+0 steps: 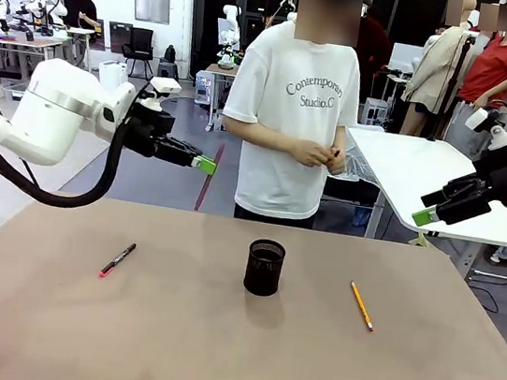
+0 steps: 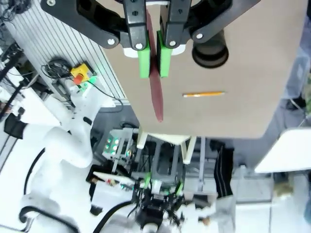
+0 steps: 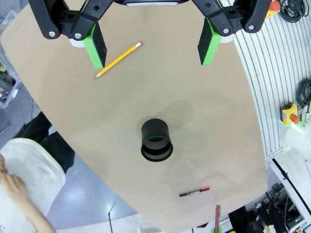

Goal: Place the pens into the pen holder.
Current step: Pick up a writing instrument from the table and place it into the Pen holder.

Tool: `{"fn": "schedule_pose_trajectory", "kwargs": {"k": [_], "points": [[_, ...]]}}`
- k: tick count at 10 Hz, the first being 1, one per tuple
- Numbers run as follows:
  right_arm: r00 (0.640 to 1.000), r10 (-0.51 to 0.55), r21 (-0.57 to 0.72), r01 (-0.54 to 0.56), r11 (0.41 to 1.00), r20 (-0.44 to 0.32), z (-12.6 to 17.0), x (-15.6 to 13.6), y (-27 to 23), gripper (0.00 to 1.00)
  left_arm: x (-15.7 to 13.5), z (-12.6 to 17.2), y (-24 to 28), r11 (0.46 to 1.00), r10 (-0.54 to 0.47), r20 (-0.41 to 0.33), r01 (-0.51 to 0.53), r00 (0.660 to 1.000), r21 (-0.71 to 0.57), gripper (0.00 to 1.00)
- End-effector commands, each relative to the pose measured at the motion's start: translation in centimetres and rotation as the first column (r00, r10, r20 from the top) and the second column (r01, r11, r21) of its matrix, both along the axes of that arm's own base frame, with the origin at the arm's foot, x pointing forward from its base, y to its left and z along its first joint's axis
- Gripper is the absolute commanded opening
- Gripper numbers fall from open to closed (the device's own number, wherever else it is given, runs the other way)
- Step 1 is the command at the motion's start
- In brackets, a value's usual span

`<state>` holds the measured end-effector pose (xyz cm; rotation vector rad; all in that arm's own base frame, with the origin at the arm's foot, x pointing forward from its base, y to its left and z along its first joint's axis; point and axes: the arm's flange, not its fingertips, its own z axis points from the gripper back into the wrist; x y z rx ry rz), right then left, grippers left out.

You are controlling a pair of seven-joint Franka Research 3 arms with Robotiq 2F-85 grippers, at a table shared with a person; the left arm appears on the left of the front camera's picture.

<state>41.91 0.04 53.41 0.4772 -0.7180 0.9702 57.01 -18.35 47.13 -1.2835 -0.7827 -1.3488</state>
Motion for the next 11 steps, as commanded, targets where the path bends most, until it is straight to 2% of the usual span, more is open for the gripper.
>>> {"fn": "schedule_pose_trajectory", "kwargs": {"k": [1, 4, 6, 11], "points": [[1.0, 0.005, 0.029, -0.005, 1.0, 0.01, 0.0, 0.0, 0.2, 1.0, 0.7, -0.6, -1.0, 0.995, 0.004, 0.077, 0.004, 0.997, -0.098, 0.0], [1.0, 0.005, 0.029, -0.005, 1.0, 0.01, 0.0, 0.0, 0.2, 1.0, 2.0, -1.7, -2.5, 0.987, -0.001, 0.081, 0.014, 0.997, -0.158, 0.0], [1.0, 0.005, 0.029, -0.005, 1.0, 0.01, 0.0, 0.0, 0.2, 1.0, 1.2, -1.4, -1.7, 0.991, 0.016, 0.086, -0.004, 0.996, -0.133, 0.0], [1.0, 0.005, 0.029, -0.005, 1.0, 0.01, 0.0, 0.0, 0.2, 1.0, -2.2, 0.6, 3.3, 0.985, 0.15, 0.11, -0.139, 0.983, -0.101, 0.0]]}}
